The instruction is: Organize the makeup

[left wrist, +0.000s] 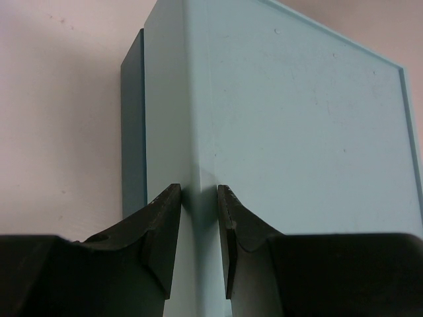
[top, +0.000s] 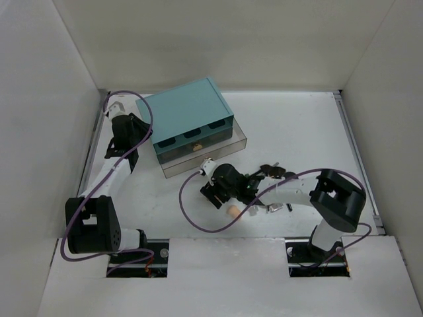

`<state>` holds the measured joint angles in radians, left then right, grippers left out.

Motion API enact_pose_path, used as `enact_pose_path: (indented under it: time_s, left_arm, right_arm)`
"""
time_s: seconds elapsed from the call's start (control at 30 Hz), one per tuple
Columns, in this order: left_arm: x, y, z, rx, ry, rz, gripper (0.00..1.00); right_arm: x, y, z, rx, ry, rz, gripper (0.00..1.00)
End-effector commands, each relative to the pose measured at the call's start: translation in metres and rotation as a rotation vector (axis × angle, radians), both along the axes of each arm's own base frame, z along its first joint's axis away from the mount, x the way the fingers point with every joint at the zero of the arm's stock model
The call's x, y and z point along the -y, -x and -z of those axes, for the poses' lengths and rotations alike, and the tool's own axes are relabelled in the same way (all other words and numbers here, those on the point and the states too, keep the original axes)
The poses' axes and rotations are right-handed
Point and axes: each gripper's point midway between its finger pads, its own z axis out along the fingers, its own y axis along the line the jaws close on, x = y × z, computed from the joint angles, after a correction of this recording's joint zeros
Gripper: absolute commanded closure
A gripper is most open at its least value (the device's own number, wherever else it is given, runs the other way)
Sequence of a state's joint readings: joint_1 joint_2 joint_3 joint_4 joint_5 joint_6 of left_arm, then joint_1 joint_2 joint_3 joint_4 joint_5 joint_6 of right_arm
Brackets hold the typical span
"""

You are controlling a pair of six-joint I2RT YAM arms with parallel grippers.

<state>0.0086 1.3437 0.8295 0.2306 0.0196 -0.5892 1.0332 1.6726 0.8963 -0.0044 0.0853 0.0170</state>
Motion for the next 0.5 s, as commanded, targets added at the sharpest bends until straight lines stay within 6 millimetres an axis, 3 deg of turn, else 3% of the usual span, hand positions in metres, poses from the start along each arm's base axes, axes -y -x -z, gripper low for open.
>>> enact_pose_path:
  time_s: [0.0,0.2,0.4,0.47]
  left_arm:
    - [0.009,0.02,0.041,-0.16,-0.002,0.05,0.79]
    - [0.009,0.022,0.038,-0.154,-0.004,0.05,0.78]
    - [0.009,0.025,0.031,-0.135,-0.004,0.05,0.74]
    - [0.01,0.025,0.027,-0.124,-0.006,0.052,0.74]
  right_arm:
    - [-0.011,0.001,0.003,0.019,-0.016,-0.034,0.24]
    - [-0.003,0.006,0.024,-0.02,0.068,-0.045,0.25]
    - [0.014,0.01,0.028,0.013,0.141,-0.011,0.51]
    - [0.018,0.009,0.022,0.051,0.152,0.006,0.64]
